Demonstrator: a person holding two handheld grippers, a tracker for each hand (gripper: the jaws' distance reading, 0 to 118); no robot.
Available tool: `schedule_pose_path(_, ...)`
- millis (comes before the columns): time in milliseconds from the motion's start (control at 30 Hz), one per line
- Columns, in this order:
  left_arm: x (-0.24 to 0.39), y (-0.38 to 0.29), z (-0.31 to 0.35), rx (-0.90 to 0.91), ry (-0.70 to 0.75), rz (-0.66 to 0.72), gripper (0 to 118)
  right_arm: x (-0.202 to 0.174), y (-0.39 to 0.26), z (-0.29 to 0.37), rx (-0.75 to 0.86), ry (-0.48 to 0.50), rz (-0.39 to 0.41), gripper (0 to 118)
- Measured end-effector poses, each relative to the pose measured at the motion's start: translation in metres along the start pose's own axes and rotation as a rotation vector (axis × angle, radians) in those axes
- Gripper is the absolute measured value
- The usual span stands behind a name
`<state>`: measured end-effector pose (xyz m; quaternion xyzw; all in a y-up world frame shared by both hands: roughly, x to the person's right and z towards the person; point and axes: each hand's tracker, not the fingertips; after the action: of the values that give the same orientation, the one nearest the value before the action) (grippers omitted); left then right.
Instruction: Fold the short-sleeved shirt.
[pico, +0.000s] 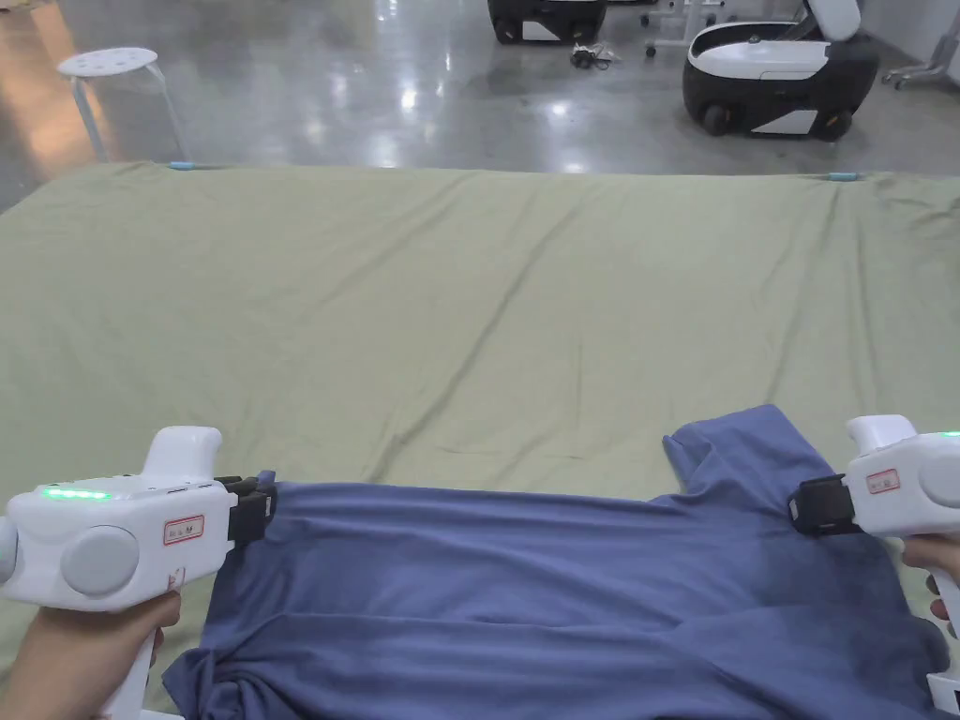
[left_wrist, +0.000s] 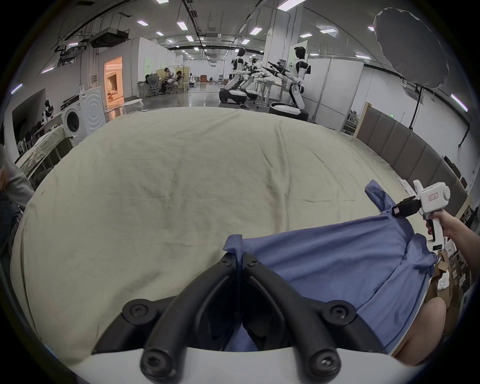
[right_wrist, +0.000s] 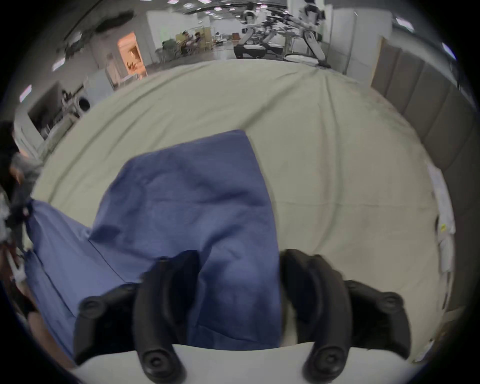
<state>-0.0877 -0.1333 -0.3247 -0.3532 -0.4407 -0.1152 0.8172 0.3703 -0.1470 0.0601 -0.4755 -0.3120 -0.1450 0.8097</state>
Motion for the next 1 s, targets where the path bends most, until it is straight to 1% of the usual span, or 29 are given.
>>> schedule_pose_path(33,0.000,0.000,0.000,0.000,-0.001,0.000,2,-0.001,0.001,0.006,0.012,0.034,-0.021,14)
schedule_pose_path(67,0.000,0.000,0.000,0.001,-0.003,0.002,2,-0.002,0.002,0.011,0.033,0.063,-0.028,0)
schedule_pose_path(100,0.001,0.000,0.001,0.003,-0.010,0.004,2,-0.006,0.001,0.013,0.065,0.108,-0.044,0)
schedule_pose_path(133,0.001,0.000,0.001,0.003,-0.013,0.004,2,-0.006,-0.001,0.013,0.065,0.030,0.005,0)
schedule_pose_path(167,0.005,0.000,0.004,0.003,-0.012,0.004,2,-0.003,-0.004,0.010,0.035,0.052,0.014,0)
schedule_pose_path(200,0.007,0.000,0.006,0.003,-0.011,0.002,2,0.000,-0.006,0.008,0.035,0.052,0.013,0)
schedule_pose_path(233,0.008,0.001,0.006,0.002,-0.012,0.001,2,-0.001,-0.004,0.009,0.038,0.054,-0.008,0)
schedule_pose_path(267,0.008,0.001,0.007,0.001,-0.012,0.004,2,0.002,-0.004,0.012,0.062,0.072,-0.057,0)
schedule_pose_path(300,0.009,0.002,0.009,0.003,-0.013,0.010,2,0.005,-0.005,0.017,0.096,0.078,-0.086,0)
schedule_pose_path(333,0.010,0.003,0.011,0.006,-0.020,0.017,2,0.007,-0.006,0.020,0.104,0.094,-0.101,0)
schedule_pose_path(433,0.013,0.007,0.018,0.016,-0.021,0.021,2,0.004,-0.004,0.041,0.143,0.103,-0.091,0)
schedule_pose_path(500,0.017,0.010,0.029,0.029,-0.030,0.002,2,0.003,-0.004,0.062,0.198,0.128,-0.087,0)
schedule_pose_path(533,0.019,0.013,0.036,0.034,-0.031,-0.005,2,0.003,-0.005,0.074,0.229,0.131,-0.092,0)
schedule_pose_path(600,0.018,0.018,0.052,0.062,-0.036,-0.018,2,0.004,-0.010,0.097,0.286,0.180,-0.124,0)
schedule_pose_path(667,0.017,0.024,0.070,0.075,-0.042,-0.017,2,0.007,-0.017,0.122,0.322,0.207,-0.127,0)
schedule_pose_path(700,0.014,0.027,0.080,0.087,-0.039,-0.017,2,0.006,-0.023,0.135,0.340,0.196,-0.114,0)
schedule_pose_path(733,0.013,0.028,0.088,0.091,-0.035,-0.020,2,0.007,-0.029,0.144,0.344,0.199,-0.117,0)
schedule_pose_path(800,0.012,0.023,0.112,0.105,-0.047,-0.046,2,0.012,-0.048,0.167,0.374,0.231,-0.134,0)
schedule_pose_path(900,0.008,0.003,0.138,0.092,-0.064,-0.077,2,0.011,-0.085,0.194,0.384,0.247,-0.132,0)
schedule_pose_path(1000,0.005,-0.026,0.156,0.063,-0.058,-0.099,2,0.006,-0.127,0.208,0.381,0.272,-0.167,0)
